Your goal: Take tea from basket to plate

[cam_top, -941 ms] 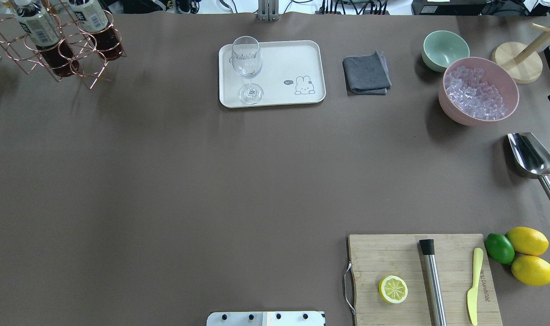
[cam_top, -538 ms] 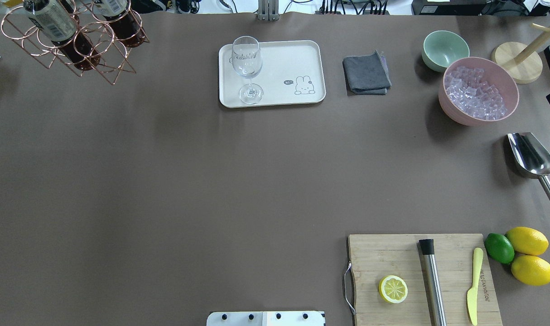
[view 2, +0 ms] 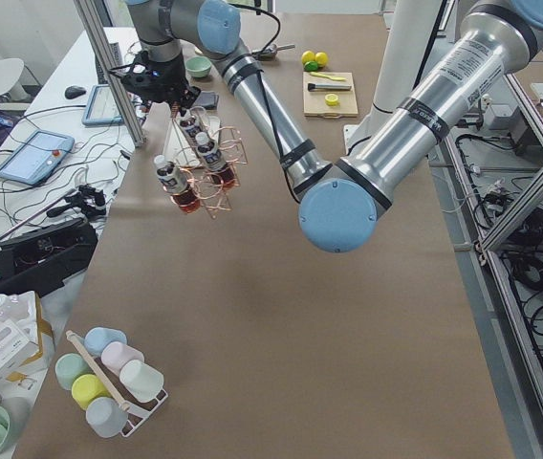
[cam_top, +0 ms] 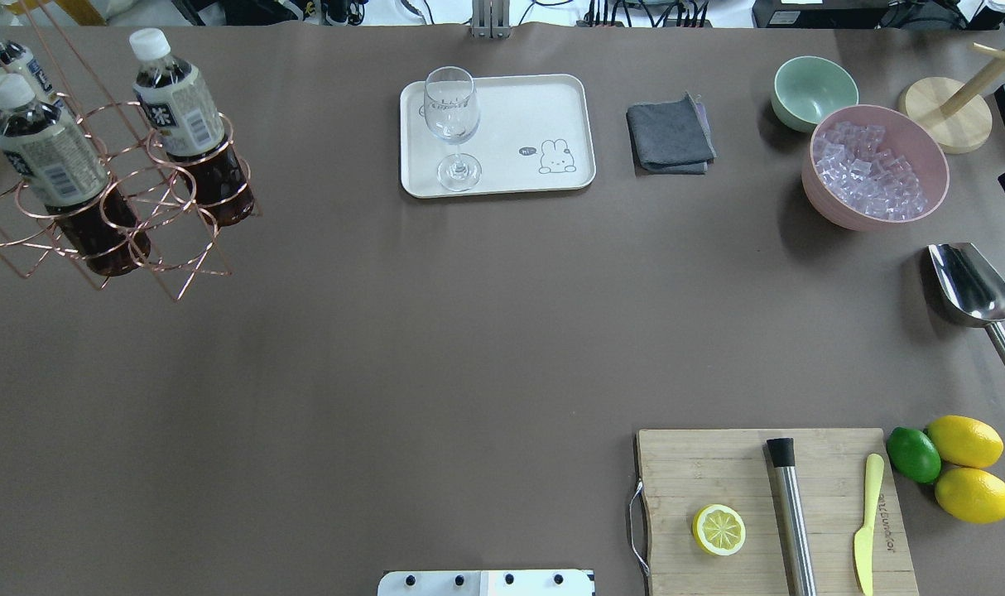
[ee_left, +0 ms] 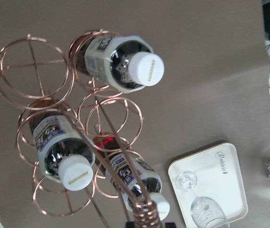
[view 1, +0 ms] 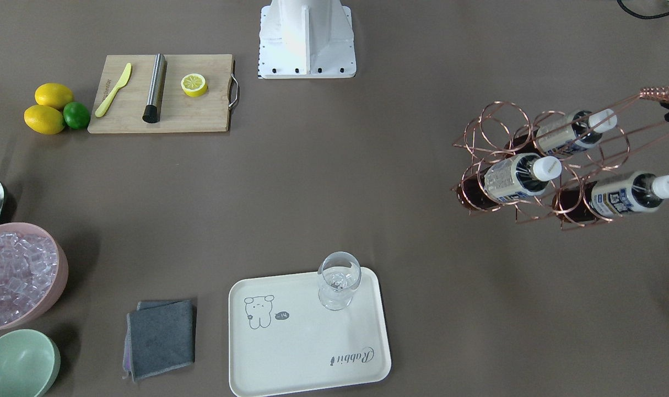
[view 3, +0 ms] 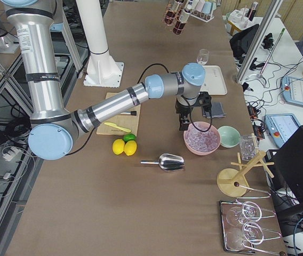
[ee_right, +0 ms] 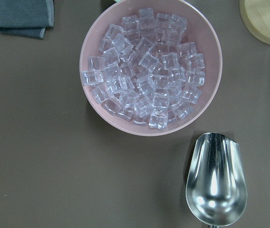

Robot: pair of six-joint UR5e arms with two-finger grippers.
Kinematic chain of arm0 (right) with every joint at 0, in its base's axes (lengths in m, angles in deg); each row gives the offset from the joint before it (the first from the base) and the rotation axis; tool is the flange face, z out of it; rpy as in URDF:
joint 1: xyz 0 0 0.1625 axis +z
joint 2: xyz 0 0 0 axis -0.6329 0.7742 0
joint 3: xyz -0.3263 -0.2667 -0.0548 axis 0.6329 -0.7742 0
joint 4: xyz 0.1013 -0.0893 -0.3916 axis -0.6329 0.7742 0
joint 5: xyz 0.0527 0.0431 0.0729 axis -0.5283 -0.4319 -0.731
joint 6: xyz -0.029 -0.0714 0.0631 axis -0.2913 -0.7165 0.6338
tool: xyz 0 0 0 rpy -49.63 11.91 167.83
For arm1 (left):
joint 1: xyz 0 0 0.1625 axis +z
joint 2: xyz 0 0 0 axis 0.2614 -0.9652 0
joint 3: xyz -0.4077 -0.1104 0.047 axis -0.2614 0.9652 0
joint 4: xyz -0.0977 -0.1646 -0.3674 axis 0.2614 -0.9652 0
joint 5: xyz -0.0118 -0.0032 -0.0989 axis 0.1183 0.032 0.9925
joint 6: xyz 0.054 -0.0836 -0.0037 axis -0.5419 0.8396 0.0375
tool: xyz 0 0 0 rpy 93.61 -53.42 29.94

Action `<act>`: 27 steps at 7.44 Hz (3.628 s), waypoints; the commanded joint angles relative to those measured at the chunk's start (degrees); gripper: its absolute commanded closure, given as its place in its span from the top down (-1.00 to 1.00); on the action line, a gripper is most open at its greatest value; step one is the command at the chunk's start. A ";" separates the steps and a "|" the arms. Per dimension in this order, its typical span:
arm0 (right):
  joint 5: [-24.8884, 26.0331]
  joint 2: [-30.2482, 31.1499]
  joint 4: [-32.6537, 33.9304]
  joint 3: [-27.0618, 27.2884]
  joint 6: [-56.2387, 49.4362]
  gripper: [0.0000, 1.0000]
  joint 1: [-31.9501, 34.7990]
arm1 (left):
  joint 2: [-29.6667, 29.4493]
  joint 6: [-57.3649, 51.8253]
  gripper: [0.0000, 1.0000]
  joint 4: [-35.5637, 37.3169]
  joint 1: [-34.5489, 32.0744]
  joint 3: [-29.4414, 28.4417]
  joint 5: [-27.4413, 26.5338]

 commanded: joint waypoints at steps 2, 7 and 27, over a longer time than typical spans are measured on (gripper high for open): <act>0.00 0.09 0.02 0.30 0.01 1.00 -0.02 | 1.89 14.47 -1.00 -0.01 9.26 10.37 0.22; 0.18 0.18 0.02 0.39 0.01 1.00 -0.02 | 1.80 35.41 -1.00 -12.01 22.41 14.08 -5.47; 0.27 0.62 0.02 0.83 0.01 1.00 -0.11 | -4.08 65.00 -1.00 -35.61 37.92 5.90 -14.90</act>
